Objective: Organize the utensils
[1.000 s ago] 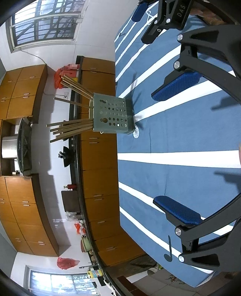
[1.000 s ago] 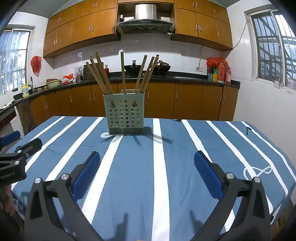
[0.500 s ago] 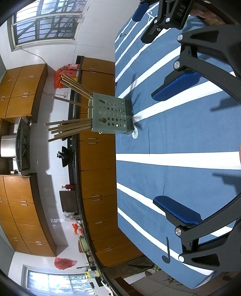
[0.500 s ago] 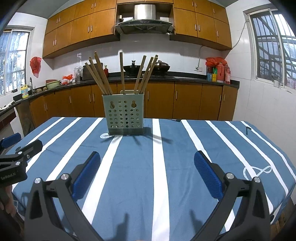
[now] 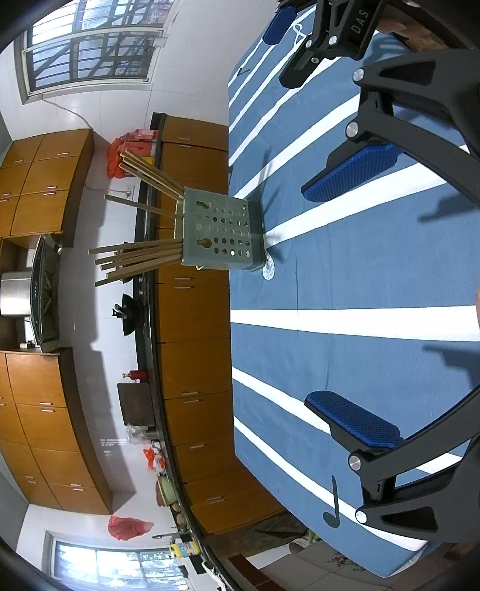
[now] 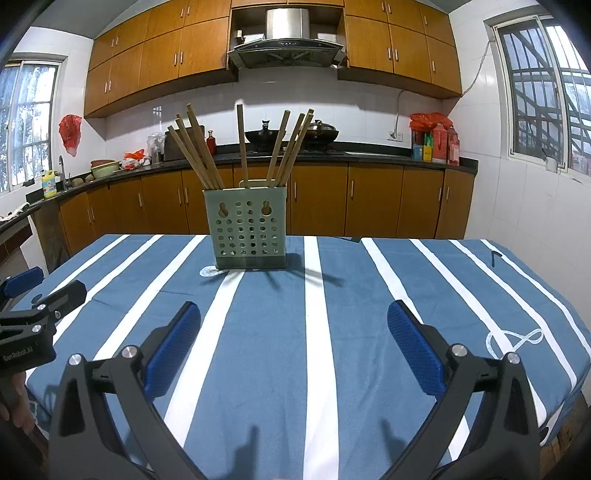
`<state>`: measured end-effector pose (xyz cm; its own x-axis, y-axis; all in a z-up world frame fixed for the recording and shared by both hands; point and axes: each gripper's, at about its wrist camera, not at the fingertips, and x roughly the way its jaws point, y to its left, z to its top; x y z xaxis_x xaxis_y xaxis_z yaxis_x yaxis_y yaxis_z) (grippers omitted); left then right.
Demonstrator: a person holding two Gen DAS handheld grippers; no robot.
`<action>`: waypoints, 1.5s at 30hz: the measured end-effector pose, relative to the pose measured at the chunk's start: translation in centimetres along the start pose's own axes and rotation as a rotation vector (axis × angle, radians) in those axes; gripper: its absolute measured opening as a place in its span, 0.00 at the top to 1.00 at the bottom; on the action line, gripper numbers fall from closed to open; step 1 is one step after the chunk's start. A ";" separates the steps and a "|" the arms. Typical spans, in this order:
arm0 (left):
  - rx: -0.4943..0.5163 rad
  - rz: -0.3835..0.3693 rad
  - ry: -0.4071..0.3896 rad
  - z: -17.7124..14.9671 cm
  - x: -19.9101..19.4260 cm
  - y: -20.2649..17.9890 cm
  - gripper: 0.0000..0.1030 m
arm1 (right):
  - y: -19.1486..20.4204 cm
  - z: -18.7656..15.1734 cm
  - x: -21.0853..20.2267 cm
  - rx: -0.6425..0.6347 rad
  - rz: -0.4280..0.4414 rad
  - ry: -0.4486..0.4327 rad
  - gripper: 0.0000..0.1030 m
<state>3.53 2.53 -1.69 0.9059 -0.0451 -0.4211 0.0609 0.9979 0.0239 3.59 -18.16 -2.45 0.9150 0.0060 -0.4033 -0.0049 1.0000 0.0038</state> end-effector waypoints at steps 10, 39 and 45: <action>0.000 0.000 0.001 0.0 -0.1 -0.1 0.02 | 0.0 0.0 0.0 0.001 -0.001 0.000 0.04; 0.002 -0.005 0.004 0.0 -0.1 -0.2 0.02 | 0.1 0.1 0.0 0.004 0.000 0.002 0.04; 0.006 -0.013 0.005 -0.2 -0.1 -0.6 0.02 | 0.1 0.1 0.0 0.005 0.000 0.002 0.04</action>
<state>3.32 1.92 -1.84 0.9029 -0.0574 -0.4261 0.0749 0.9969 0.0243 3.63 -18.07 -2.32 0.9142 0.0056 -0.4052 -0.0025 1.0000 0.0083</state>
